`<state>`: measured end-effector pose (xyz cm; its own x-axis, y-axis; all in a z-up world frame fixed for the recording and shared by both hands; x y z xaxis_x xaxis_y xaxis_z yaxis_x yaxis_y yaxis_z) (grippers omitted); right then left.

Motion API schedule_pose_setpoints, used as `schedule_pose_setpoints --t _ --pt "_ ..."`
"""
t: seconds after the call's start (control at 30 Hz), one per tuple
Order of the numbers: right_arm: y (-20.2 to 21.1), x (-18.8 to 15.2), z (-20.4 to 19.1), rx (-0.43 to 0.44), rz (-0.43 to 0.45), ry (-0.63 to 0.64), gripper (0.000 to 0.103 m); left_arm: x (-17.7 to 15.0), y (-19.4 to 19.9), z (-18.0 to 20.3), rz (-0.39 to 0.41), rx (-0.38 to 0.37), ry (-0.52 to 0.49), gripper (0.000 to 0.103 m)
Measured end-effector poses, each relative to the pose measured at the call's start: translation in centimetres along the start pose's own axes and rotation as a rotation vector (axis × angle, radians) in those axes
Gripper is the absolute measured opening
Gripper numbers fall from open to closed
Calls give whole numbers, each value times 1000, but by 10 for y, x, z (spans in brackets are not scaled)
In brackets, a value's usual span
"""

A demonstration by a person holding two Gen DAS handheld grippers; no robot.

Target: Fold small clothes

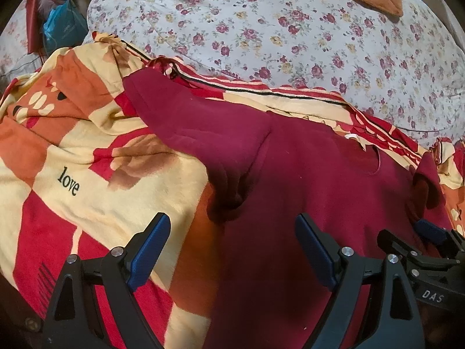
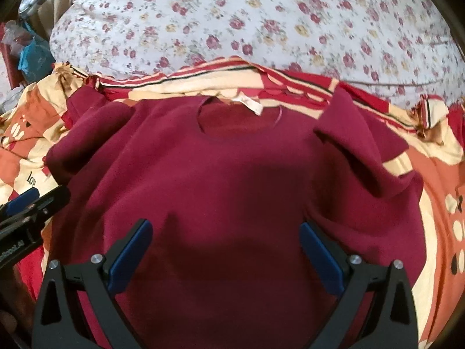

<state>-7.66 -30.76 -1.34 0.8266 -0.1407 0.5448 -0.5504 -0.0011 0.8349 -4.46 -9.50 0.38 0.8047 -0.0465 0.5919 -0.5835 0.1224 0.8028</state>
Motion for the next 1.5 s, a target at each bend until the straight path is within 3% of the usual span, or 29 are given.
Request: schedule_pose_setpoints --t 0.67,0.9,1.1,1.17,1.2,1.43,1.5 --pt "-3 13 -36 39 4 80 102 21 -7 -33 0 29 43 71" --pt "-5 11 -39 43 -10 97 102 28 -14 -47 -35 -21 99 71" --pt "-7 8 -37 64 -23 82 102 54 -26 -92 -25 -60 214 69" --pt "-10 7 -37 72 -31 77 102 69 -32 -111 -3 -37 243 54" --pt "-11 6 -38 77 -37 76 103 76 -35 -117 0 -24 245 52" --pt "-20 -1 -41 106 -77 85 103 135 -73 -163 59 6 319 52" --pt "-21 -2 -41 110 -81 84 103 150 -89 -169 64 46 307 52"
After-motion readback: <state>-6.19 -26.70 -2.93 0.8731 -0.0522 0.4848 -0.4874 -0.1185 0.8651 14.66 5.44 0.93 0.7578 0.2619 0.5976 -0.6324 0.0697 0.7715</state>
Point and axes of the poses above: each gripper's, at about its wrist camera, not at the fingertips, and y roughly against the way its jaws point, z to its right, x to its top, the point moved 7 cm from there along -y, roughly the way its jaws point, and after that the axes turned 1 degree about z, right-handed, at the moved point
